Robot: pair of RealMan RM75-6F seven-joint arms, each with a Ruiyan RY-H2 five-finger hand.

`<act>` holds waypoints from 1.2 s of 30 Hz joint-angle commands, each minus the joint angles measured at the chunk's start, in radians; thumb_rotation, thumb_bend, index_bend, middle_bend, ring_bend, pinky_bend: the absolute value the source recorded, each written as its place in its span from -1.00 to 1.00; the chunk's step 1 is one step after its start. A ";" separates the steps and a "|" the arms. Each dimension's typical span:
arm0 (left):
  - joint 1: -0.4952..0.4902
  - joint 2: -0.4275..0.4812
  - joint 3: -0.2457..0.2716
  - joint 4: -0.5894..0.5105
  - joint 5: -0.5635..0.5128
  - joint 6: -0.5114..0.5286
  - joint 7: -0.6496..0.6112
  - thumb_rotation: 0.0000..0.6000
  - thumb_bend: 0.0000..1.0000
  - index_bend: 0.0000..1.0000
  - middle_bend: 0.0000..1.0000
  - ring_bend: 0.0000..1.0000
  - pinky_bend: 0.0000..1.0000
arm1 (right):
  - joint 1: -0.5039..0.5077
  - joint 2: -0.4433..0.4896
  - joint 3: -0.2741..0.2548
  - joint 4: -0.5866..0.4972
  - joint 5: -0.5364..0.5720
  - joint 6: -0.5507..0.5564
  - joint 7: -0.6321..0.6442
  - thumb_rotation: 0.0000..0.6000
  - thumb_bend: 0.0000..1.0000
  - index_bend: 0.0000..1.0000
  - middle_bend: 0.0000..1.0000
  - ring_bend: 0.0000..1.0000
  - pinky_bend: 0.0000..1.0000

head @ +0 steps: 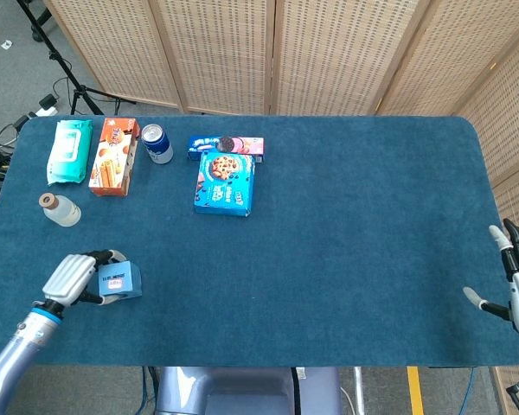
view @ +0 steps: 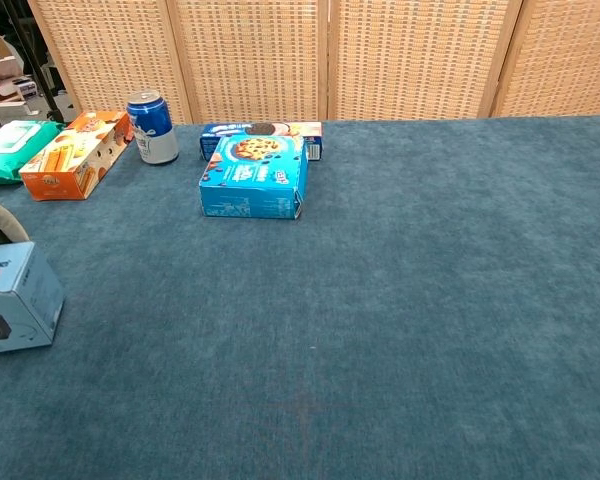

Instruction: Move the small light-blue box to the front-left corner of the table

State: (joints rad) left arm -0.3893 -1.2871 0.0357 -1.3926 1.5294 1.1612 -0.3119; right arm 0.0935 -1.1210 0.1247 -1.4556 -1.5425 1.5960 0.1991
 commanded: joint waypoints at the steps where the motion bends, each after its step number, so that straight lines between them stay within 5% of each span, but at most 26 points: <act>1: 0.007 0.030 0.004 -0.013 0.022 0.025 -0.015 1.00 -0.63 -0.16 -0.02 -0.08 -0.03 | 0.000 -0.001 -0.001 -0.001 -0.002 0.001 -0.004 1.00 -1.00 -1.00 -1.00 -1.00 -1.00; 6: -0.011 0.145 0.052 -0.086 0.118 0.034 -0.144 1.00 -0.58 0.01 0.07 -0.01 -0.03 | 0.001 -0.004 -0.003 -0.003 -0.004 -0.001 -0.014 1.00 -1.00 -1.00 -1.00 -1.00 -1.00; 9: -0.058 0.240 0.100 -0.140 0.179 -0.022 -0.350 1.00 -0.49 0.02 0.08 0.00 -0.03 | 0.001 -0.005 -0.004 -0.003 -0.005 -0.001 -0.020 1.00 -1.00 -1.00 -1.00 -1.00 -1.00; 14: -0.164 0.339 0.166 -0.145 0.260 -0.166 -0.495 1.00 -0.44 0.03 0.09 0.01 -0.03 | 0.003 -0.009 -0.005 -0.005 -0.005 -0.005 -0.032 1.00 -1.00 -1.00 -1.00 -1.00 -1.00; 22: -0.314 0.319 0.240 -0.101 0.318 -0.366 -0.734 1.00 -0.44 0.03 0.10 0.01 -0.03 | 0.004 -0.011 -0.004 -0.006 -0.003 -0.006 -0.041 1.00 -1.00 -1.00 -1.00 -1.00 -1.00; 27: -0.327 0.253 0.245 -0.036 0.287 -0.402 -0.738 1.00 -0.51 0.02 0.07 -0.01 -0.04 | 0.004 -0.011 -0.003 -0.006 -0.001 -0.008 -0.038 1.00 -1.00 -1.00 -1.00 -1.00 -1.00; 29: -0.316 0.234 0.240 -0.019 0.266 -0.397 -0.713 1.00 -0.58 -0.14 -0.22 -0.28 -0.25 | 0.004 -0.010 -0.003 -0.006 0.000 -0.008 -0.037 1.00 -1.00 -1.00 -1.00 -1.00 -1.00; 31: -0.313 0.227 0.240 -0.017 0.255 -0.400 -0.698 1.00 -0.66 -0.70 -0.82 -0.85 -0.75 | 0.004 -0.010 -0.003 -0.006 0.000 -0.007 -0.036 1.00 -1.00 -1.00 -1.00 -1.00 -1.00; 32: -0.312 0.226 0.240 -0.017 0.252 -0.401 -0.695 1.00 -0.69 -0.85 -0.94 -0.96 -0.87 | 0.004 -0.010 -0.003 -0.006 0.000 -0.007 -0.036 1.00 -1.00 -1.00 -1.00 -1.00 -1.00; 36: -0.293 0.216 0.217 -0.011 0.200 -0.382 -0.654 1.00 -0.72 -1.00 -1.00 -1.00 -1.00 | 0.003 -0.009 -0.003 -0.007 0.000 -0.006 -0.034 1.00 -1.00 -1.00 -1.00 -1.00 -1.00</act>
State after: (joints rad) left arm -0.6945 -1.0656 0.2660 -1.4075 1.7499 0.7624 -0.9812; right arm 0.0968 -1.1303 0.1220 -1.4626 -1.5428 1.5896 0.1649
